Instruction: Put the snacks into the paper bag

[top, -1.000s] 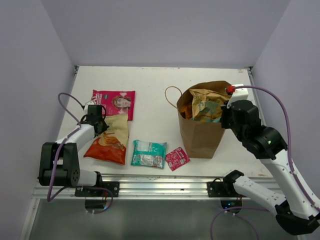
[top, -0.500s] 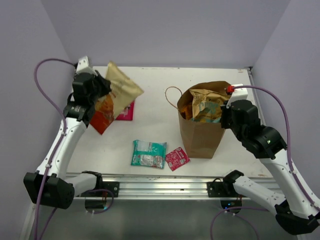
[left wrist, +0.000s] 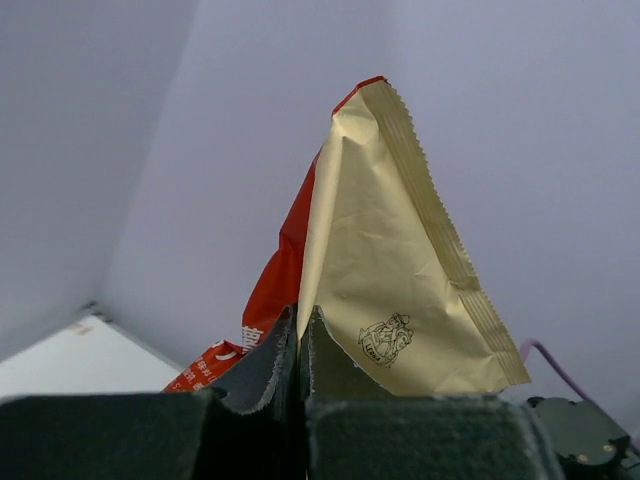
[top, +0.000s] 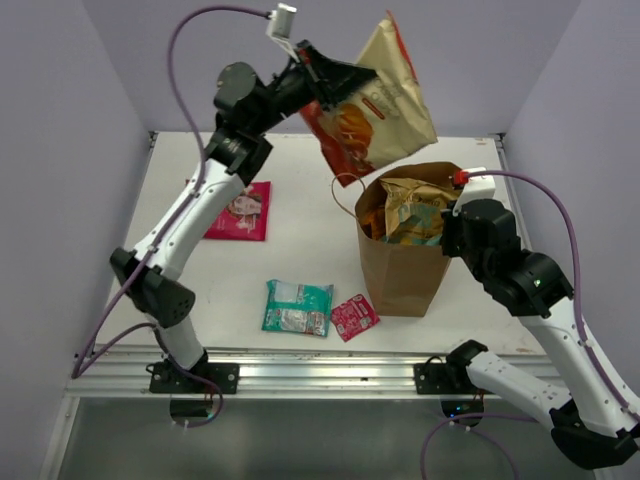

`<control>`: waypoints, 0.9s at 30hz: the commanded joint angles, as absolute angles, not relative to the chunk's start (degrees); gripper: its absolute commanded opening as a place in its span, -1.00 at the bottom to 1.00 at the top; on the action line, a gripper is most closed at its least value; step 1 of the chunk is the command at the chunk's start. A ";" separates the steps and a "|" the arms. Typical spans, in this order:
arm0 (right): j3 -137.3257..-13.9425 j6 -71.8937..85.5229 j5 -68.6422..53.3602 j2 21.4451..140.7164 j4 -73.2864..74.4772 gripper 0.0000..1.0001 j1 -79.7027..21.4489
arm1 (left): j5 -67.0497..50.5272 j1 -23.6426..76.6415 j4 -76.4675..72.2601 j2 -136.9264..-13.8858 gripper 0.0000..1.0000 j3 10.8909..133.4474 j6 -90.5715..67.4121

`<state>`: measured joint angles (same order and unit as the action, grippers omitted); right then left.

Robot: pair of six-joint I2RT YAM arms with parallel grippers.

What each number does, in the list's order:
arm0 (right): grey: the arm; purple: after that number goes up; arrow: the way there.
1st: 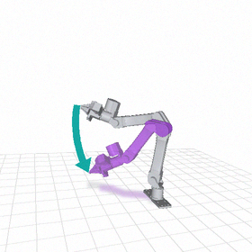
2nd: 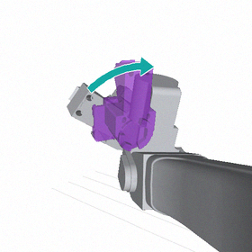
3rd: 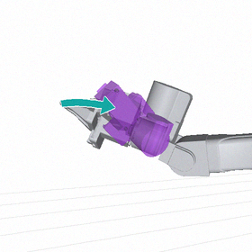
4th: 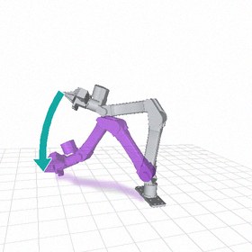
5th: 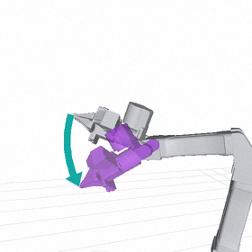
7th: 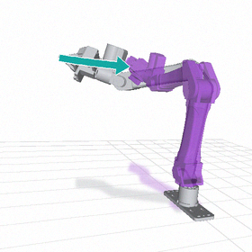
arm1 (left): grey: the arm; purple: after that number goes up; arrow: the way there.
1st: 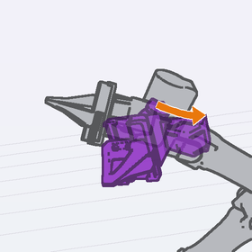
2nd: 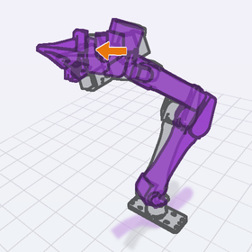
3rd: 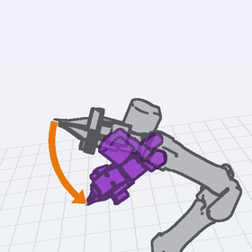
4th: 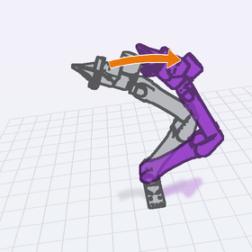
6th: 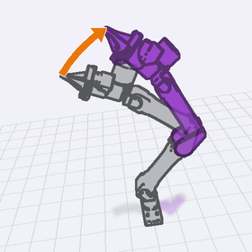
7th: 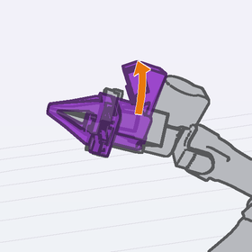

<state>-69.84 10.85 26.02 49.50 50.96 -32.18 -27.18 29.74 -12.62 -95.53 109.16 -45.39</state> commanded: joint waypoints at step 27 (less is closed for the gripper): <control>-70.40 11.69 26.28 47.37 53.35 -1.00 -32.17 | -19.96 56.42 -35.86 -94.85 -1.00 87.29 -60.37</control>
<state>-69.82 13.43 27.92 46.33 54.94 -31.79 -16.47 52.25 -35.97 -97.21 94.30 -58.02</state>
